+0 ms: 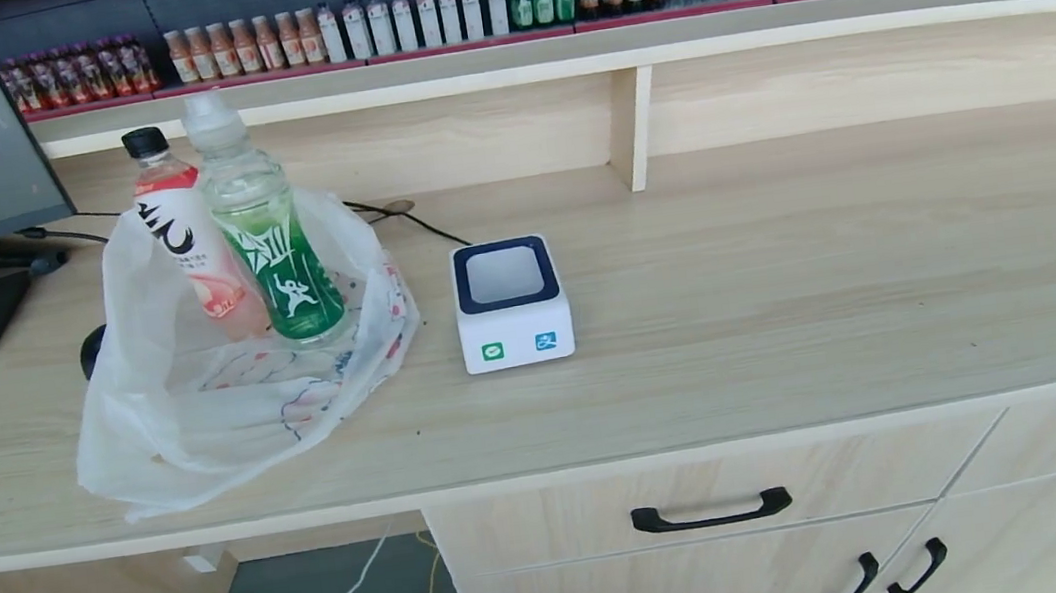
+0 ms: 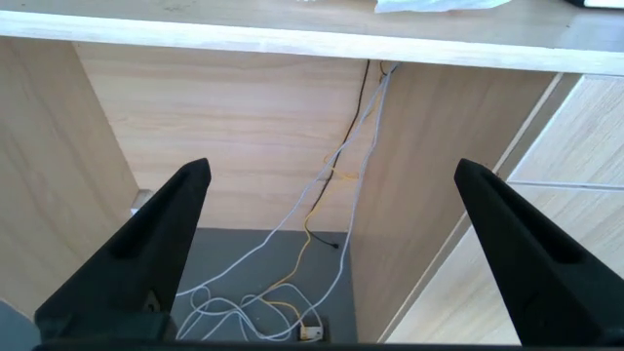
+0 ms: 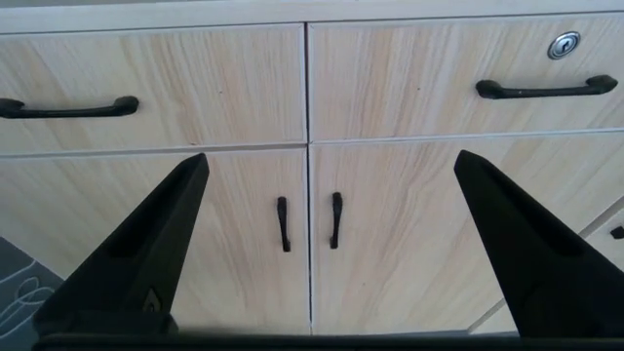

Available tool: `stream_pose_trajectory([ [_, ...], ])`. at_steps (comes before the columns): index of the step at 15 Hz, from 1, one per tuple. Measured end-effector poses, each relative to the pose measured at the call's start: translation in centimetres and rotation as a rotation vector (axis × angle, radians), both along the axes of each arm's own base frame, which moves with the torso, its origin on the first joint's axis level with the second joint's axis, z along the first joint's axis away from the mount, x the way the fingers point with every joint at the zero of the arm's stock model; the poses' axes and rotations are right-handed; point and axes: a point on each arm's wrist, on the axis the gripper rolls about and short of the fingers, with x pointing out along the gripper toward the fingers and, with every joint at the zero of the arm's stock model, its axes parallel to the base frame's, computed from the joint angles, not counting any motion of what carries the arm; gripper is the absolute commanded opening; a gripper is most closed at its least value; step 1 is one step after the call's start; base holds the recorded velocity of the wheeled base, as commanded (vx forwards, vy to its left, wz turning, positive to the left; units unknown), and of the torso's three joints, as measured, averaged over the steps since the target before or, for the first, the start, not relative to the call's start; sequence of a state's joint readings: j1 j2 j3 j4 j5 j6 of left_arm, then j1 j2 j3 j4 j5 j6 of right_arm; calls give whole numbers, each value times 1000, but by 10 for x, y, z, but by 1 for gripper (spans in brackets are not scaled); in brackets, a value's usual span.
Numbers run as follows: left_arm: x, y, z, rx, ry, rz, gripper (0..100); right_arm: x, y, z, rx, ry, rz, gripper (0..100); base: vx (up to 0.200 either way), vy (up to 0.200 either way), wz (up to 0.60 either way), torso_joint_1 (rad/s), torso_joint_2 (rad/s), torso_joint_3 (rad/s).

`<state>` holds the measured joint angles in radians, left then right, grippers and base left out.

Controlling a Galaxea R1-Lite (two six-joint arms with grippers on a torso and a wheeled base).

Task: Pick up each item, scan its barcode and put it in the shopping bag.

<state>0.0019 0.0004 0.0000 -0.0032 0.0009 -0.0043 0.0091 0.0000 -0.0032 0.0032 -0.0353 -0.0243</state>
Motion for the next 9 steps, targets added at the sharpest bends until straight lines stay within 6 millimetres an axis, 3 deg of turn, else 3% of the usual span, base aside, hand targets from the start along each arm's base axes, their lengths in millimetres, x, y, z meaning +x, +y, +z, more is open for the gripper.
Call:
stream_pose_trajectory([
  [9, 0, 0, 0, 3, 1, 0, 100, 0, 0, 0, -7, 0, -1, 100, 0, 0, 0, 0, 0, 0],
])
